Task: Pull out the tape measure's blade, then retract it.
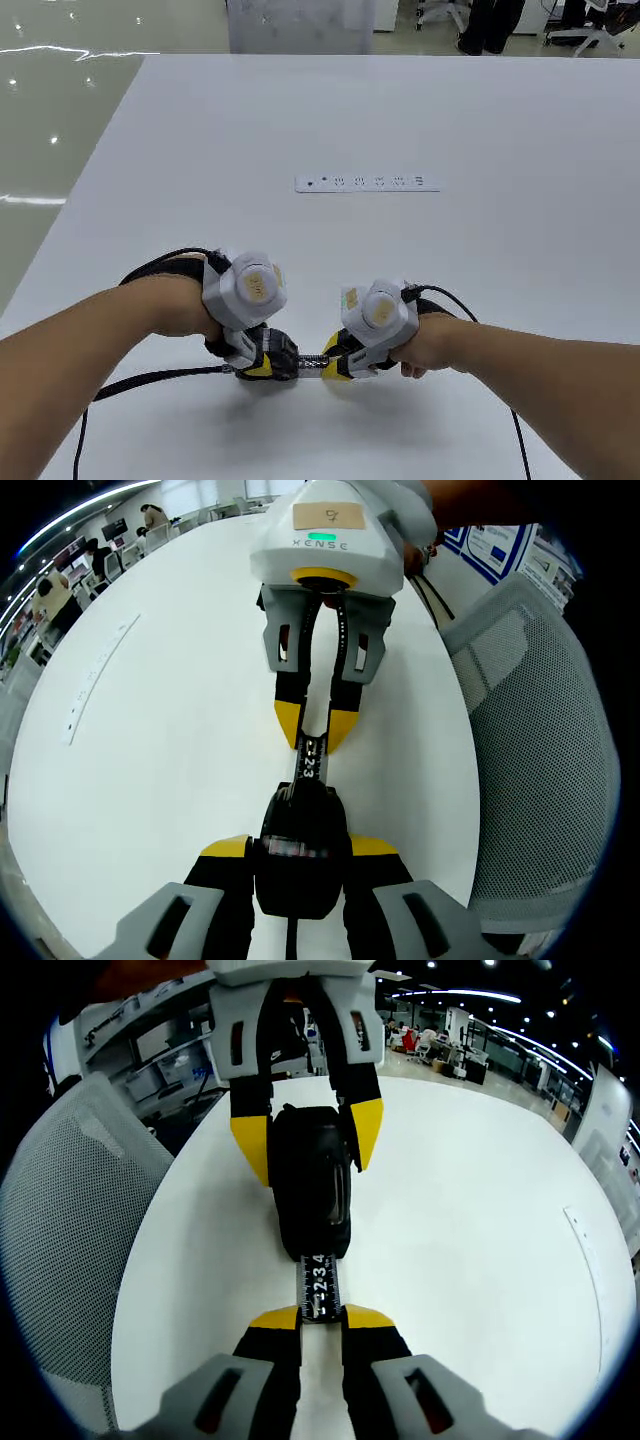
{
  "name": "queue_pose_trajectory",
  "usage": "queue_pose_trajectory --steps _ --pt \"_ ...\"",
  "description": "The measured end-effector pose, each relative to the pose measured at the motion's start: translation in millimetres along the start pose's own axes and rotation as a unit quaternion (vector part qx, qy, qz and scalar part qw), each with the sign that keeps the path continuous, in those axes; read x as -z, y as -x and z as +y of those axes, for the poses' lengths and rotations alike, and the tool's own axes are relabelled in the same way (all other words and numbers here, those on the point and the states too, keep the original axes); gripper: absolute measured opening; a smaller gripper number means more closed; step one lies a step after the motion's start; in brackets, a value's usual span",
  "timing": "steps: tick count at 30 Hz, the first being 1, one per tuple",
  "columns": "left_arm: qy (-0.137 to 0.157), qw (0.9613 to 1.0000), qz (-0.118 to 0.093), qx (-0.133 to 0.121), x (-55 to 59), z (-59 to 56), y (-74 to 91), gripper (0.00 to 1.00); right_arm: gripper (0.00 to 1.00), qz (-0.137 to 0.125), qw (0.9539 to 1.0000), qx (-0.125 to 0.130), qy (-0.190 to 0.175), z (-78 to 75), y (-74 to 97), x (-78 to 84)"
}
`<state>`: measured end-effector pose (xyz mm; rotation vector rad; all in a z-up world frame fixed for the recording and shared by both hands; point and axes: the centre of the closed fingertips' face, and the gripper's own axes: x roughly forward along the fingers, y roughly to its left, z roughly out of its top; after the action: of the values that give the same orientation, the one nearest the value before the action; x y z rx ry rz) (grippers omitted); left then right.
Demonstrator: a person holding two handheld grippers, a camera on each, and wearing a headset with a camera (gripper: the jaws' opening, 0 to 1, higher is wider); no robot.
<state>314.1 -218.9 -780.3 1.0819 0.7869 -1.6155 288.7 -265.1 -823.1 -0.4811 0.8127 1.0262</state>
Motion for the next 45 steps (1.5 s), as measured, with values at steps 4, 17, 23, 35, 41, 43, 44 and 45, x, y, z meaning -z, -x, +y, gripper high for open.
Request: queue_pose_trajectory --steps 4,17,23,35,41,43,44,45 --pt "-0.001 1.0 -0.001 0.002 -0.1 -0.4 0.4 0.31 0.14 0.009 0.9999 0.002 -0.013 0.5 -2.7 -2.7" --pt "-0.004 1.0 0.002 0.003 -0.4 -0.7 -0.3 0.31 0.15 -0.001 1.0 -0.002 -0.005 1.0 -9.5 -10.6" --pt "-0.003 1.0 0.0 0.004 1.8 -0.1 2.1 0.31 0.14 -0.015 0.9998 -0.005 -0.01 0.7 -5.7 -8.3" --pt "0.002 1.0 0.001 0.006 1.2 1.1 0.3 0.31 0.13 -0.007 1.0 0.004 -0.003 -3.1 4.0 3.0" --pt "0.003 1.0 0.001 0.006 1.7 0.8 0.5 0.31 0.13 -0.007 0.9999 0.001 -0.014 -3.8 8.6 9.0" --pt "0.003 1.0 0.001 0.005 1.7 0.6 0.5 0.31 0.13 -0.006 0.9999 0.0 -0.015 -3.8 9.7 10.7" --pt "0.002 1.0 0.002 0.005 1.7 0.6 0.5 0.31 0.13 -0.005 0.9999 0.0 -0.015 -3.4 10.1 11.5" --pt "0.003 1.0 0.002 0.005 1.7 0.6 0.5 0.31 0.13 -0.004 0.9999 0.0 -0.015 -3.6 10.6 12.2"
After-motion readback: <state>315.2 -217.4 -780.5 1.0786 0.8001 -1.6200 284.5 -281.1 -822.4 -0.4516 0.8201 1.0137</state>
